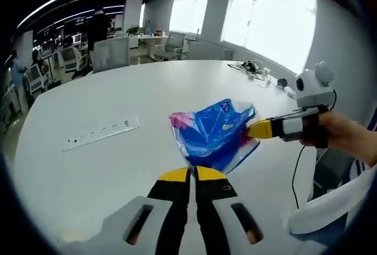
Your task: Arrange the tabletop items into an orderly group along one side of the table until the central work area is clear of visible clutter.
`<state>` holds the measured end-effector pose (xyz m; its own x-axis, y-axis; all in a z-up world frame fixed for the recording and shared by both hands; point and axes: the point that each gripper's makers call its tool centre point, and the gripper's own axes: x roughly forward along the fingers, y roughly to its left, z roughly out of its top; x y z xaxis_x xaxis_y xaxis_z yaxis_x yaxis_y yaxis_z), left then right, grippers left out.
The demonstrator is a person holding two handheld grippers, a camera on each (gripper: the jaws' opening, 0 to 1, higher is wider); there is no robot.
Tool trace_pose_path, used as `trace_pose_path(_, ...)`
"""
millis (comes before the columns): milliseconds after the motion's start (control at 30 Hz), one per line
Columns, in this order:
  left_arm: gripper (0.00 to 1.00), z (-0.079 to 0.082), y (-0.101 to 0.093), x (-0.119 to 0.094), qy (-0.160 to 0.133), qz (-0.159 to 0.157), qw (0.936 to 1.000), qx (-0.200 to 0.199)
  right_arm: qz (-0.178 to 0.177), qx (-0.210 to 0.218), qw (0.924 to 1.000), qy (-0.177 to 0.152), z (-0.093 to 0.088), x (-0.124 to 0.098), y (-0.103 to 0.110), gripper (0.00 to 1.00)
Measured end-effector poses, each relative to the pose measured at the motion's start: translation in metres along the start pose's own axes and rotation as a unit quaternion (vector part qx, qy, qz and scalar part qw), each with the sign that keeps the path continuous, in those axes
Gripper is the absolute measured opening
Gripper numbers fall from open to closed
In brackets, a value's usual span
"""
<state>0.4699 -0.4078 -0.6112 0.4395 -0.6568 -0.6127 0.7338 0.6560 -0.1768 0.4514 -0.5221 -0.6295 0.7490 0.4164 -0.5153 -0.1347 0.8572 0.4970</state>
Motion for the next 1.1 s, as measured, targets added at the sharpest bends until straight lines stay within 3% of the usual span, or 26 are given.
trace_pose_path(267, 0.0, -0.032, 0.013, 0.023, 0.046, -0.004, 0.9986, -0.027, -0.011, -0.016, 0.9985, 0.05, -0.026, 0.027, -0.015, 0.0)
trace_pose_path(433, 0.0, -0.05, 0.023, 0.036, 0.061, -0.009, 0.9948, -0.081, -0.014, -0.043, 0.996, 0.077, -0.038, 0.04, -0.024, 0.0)
trace_pose_path(533, 0.0, -0.057, 0.026, 0.042, 0.066, -0.011, 0.993, -0.098, -0.016, -0.033, 0.9957, 0.085, -0.044, 0.047, -0.03, 0.0)
trace_pose_path(700, 0.0, -0.068, 0.029, 0.053, 0.09, -0.01, 0.992, -0.088, -0.02, -0.046, 0.9929, 0.108, -0.06, 0.055, -0.035, 0.0)
trace_pose_path(1100, 0.0, -0.086, 0.046, 0.069, 0.124, -0.001, 0.9894, -0.076, -0.022, -0.056, 0.9897, 0.129, -0.074, 0.083, -0.044, 0.01)
